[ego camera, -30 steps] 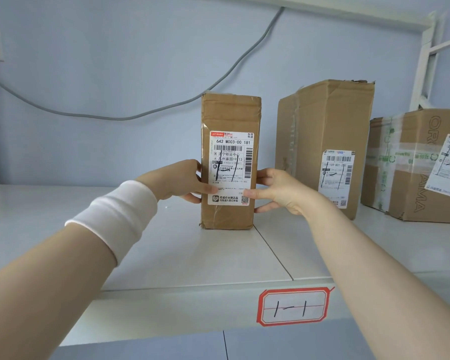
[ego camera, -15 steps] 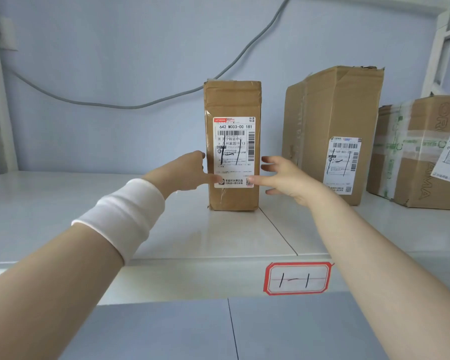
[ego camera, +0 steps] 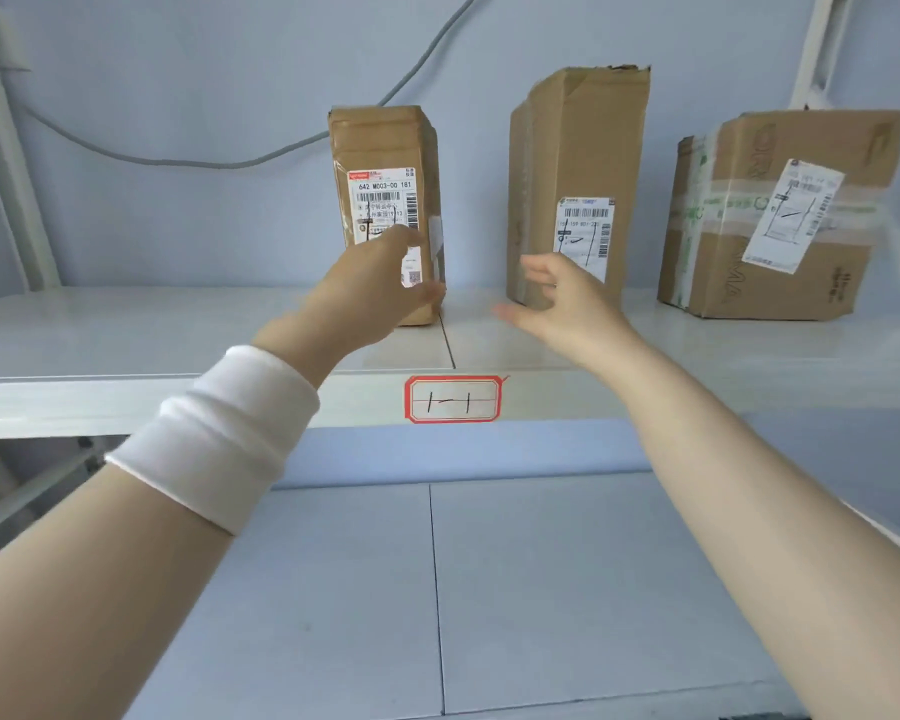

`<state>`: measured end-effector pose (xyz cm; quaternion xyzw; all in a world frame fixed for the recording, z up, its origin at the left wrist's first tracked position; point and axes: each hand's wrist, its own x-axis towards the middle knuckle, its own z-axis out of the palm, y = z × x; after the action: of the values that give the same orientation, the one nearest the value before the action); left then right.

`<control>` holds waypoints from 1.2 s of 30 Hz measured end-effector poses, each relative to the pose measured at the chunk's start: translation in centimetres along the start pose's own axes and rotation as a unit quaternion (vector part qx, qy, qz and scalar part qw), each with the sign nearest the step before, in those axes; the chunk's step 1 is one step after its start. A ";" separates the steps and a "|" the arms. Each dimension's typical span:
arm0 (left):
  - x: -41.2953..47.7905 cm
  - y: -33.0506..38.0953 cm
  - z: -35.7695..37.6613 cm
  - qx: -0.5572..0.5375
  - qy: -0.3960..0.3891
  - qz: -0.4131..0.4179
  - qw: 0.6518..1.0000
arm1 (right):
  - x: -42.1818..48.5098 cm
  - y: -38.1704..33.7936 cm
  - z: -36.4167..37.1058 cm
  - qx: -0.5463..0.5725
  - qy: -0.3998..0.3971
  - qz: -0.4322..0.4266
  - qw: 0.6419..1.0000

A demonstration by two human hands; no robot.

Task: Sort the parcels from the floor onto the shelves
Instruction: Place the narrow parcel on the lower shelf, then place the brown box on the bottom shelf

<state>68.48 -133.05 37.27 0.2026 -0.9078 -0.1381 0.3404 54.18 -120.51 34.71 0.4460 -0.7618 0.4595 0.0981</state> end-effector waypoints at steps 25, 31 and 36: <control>-2.3 30.5 32.6 -0.054 -0.227 0.386 0.892 | -20.9 24.0 -24.9 -0.336 0.078 0.328 0.879; -7.7 38.9 41.2 -0.066 -0.308 0.428 0.847 | -29.2 30.3 -30.4 -0.318 0.095 0.428 0.840; -12.7 42.7 48.8 -0.065 -0.413 0.425 0.803 | -36.7 35.7 -31.7 -0.271 0.103 0.511 0.809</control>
<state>32.59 -84.07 11.07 -0.3018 -0.9467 -0.1087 -0.0303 39.86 -67.51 10.02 -0.1019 -0.9588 0.2614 0.0441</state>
